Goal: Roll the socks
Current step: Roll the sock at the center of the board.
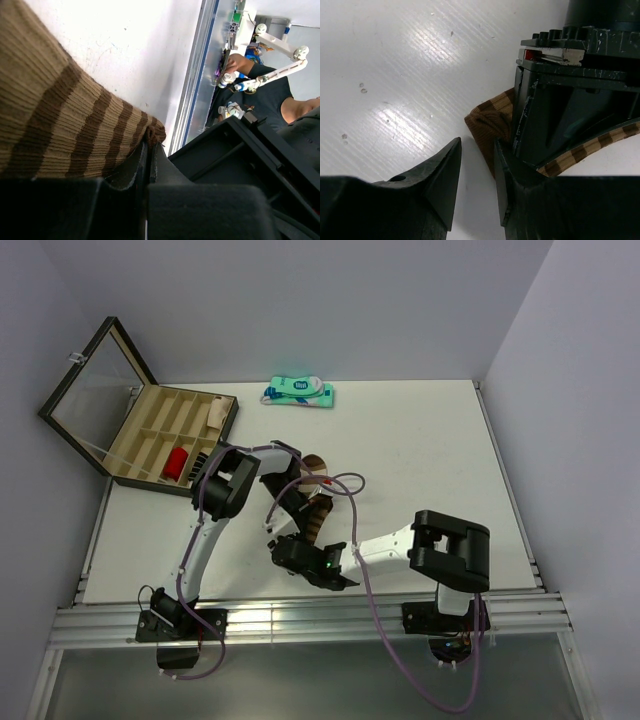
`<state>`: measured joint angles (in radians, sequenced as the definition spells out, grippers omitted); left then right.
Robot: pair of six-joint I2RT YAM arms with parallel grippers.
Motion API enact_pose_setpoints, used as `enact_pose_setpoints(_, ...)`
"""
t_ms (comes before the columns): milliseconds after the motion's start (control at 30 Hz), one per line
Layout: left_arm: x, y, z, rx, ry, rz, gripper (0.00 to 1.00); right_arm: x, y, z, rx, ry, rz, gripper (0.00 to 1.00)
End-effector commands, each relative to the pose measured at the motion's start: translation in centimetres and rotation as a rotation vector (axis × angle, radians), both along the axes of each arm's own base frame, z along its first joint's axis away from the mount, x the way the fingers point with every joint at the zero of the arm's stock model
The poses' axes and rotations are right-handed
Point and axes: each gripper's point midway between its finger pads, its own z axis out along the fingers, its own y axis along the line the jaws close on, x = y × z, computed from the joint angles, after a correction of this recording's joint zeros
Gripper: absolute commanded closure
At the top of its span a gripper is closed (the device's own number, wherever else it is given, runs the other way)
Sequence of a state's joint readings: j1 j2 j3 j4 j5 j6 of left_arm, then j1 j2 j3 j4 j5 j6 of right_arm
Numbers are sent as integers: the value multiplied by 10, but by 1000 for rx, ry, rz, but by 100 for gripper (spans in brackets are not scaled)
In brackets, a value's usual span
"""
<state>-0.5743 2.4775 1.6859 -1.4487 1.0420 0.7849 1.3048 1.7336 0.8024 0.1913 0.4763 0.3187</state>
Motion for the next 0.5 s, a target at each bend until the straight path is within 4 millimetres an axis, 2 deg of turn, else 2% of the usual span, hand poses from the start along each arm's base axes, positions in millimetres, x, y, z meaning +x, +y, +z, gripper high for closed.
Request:
enact_pose_setpoints(0,0,24,-39,37,-123,-127,96,25,-22,-3,-94,-89,-133,60)
enact_pose_setpoints(100,-2,24,-38,38,-121,-128,95,21,-22,3,-66,-100,-137,58)
enact_pose_setpoints(467,-4,30,-40,60,-129,-137,90,33,-41,-25,-233,-113,-214,57)
